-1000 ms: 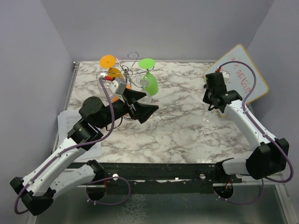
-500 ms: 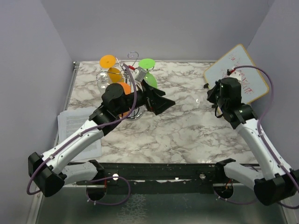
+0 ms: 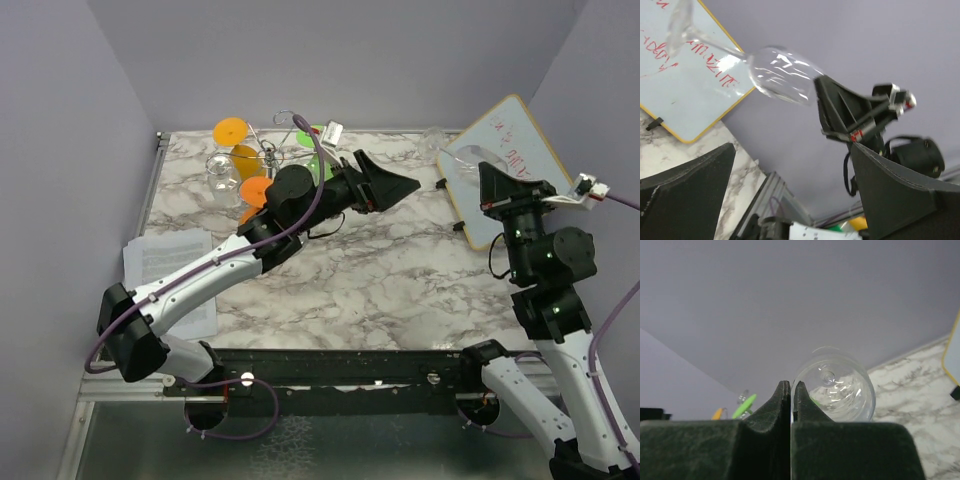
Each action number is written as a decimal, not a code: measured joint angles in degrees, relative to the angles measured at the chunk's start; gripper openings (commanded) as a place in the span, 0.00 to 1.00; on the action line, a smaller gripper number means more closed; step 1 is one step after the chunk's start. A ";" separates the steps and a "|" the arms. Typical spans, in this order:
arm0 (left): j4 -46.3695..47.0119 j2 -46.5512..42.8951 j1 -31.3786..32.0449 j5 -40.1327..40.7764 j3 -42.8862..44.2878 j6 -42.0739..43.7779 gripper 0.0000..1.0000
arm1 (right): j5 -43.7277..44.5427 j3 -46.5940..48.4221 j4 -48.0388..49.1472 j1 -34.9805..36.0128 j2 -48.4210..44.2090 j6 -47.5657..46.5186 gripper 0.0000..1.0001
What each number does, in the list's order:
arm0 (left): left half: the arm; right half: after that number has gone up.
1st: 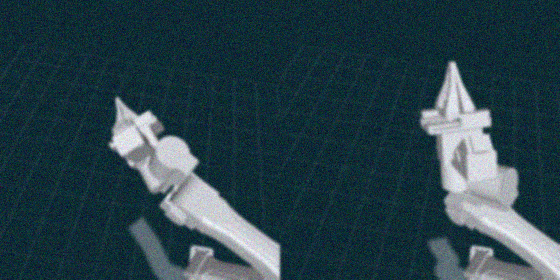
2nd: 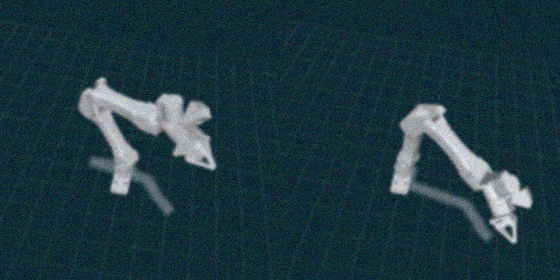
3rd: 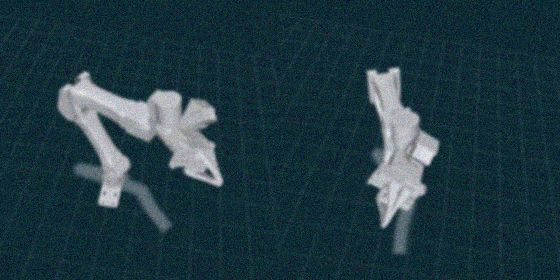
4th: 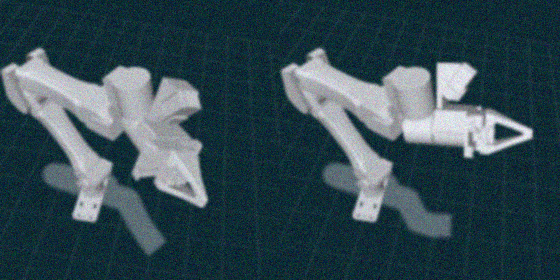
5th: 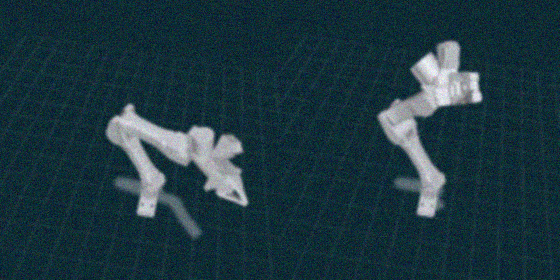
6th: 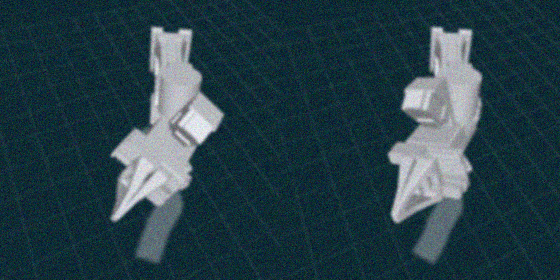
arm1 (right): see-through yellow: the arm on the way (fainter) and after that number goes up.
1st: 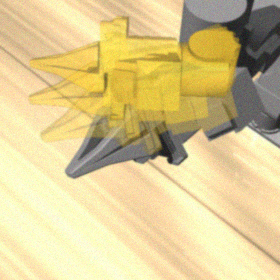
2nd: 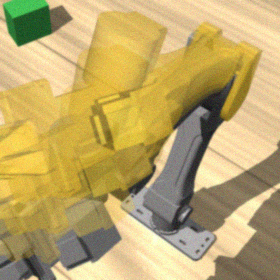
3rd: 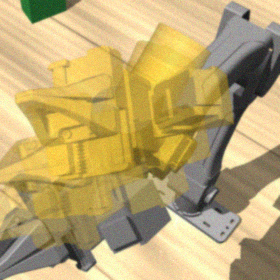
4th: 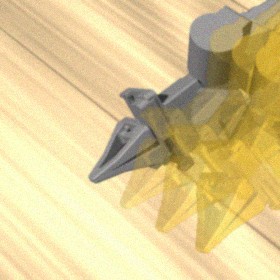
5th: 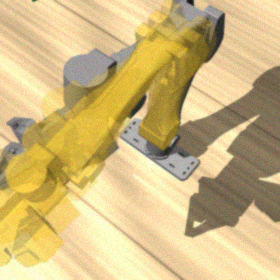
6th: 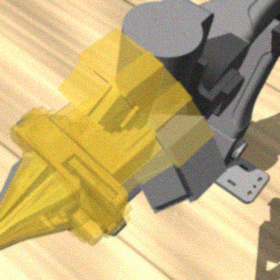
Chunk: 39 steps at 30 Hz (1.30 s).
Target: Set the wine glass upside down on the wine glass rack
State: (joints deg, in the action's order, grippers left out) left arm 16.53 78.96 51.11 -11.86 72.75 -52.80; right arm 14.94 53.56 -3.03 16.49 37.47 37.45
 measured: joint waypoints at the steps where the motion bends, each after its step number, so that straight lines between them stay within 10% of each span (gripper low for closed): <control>1: 0.74 0.57 -0.04 1.16 0.00 -1.92 0.98 | -0.24 -0.72 2.16 0.00 -0.96 0.63 0.01; 28: 8.66 12.57 -0.09 11.47 10.10 -20.33 0.92 | -8.48 -15.15 26.18 0.00 -8.28 17.86 0.01; 39: 8.70 17.79 -0.09 11.98 17.07 -20.90 0.50 | -11.32 -16.52 31.26 0.00 -9.05 19.56 0.01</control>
State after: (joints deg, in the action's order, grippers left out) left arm 25.23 96.75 51.03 0.12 89.82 -73.69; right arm 3.62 37.04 28.23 16.49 28.42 57.01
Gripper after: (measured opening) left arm 0.665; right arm 0.028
